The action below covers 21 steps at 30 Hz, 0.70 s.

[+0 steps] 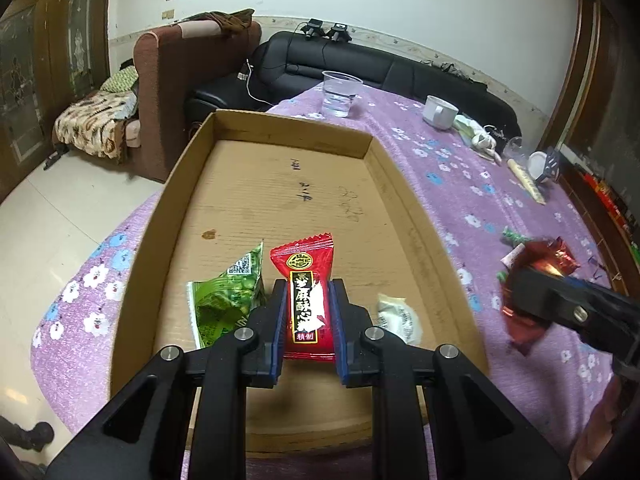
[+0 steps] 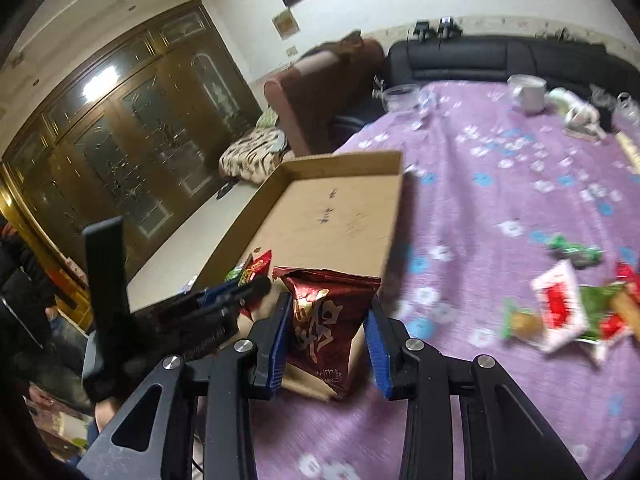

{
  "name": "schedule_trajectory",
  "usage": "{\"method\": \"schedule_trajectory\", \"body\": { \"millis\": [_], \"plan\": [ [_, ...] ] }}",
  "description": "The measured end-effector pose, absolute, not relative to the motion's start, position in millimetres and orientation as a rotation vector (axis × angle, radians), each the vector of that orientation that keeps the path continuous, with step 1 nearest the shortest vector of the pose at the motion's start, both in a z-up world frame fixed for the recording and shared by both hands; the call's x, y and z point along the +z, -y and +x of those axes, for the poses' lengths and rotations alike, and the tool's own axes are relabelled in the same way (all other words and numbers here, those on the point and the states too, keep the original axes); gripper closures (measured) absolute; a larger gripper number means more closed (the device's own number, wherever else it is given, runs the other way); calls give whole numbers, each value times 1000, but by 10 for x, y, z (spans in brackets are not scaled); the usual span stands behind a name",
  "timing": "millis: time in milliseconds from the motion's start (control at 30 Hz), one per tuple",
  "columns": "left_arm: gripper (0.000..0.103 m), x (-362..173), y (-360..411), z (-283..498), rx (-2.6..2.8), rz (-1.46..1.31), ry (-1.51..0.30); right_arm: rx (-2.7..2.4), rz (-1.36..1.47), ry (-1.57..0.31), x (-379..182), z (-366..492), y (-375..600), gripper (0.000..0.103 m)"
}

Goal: Organize snacks
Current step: 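Carry both packets to the cardboard tray and release them inside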

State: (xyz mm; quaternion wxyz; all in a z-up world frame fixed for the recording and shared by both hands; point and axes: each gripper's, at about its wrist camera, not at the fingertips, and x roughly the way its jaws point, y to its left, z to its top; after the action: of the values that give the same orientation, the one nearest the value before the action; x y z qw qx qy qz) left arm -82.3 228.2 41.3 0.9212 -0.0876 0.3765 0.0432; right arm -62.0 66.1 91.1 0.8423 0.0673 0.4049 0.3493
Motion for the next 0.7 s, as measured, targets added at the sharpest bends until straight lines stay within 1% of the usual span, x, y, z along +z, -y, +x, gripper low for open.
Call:
{"method": "schedule_trajectory", "body": {
  "millis": [233,400,533,700],
  "plan": [
    [85,340,-2235,-822,139,-104,-755,741,119,-854,713,-436,-1040,68],
    [85,252,-2190,-827,176,-63,-734,763,118,-870,563,-390,-1088,68],
    [85,273,-2232,-860,180,-83,-710,767,115,-876,500,-359,-1096,68],
    [85,219,-2212,-779,159,-78,-767,762,129,-887,437,-302,-1094,68]
  ]
}}
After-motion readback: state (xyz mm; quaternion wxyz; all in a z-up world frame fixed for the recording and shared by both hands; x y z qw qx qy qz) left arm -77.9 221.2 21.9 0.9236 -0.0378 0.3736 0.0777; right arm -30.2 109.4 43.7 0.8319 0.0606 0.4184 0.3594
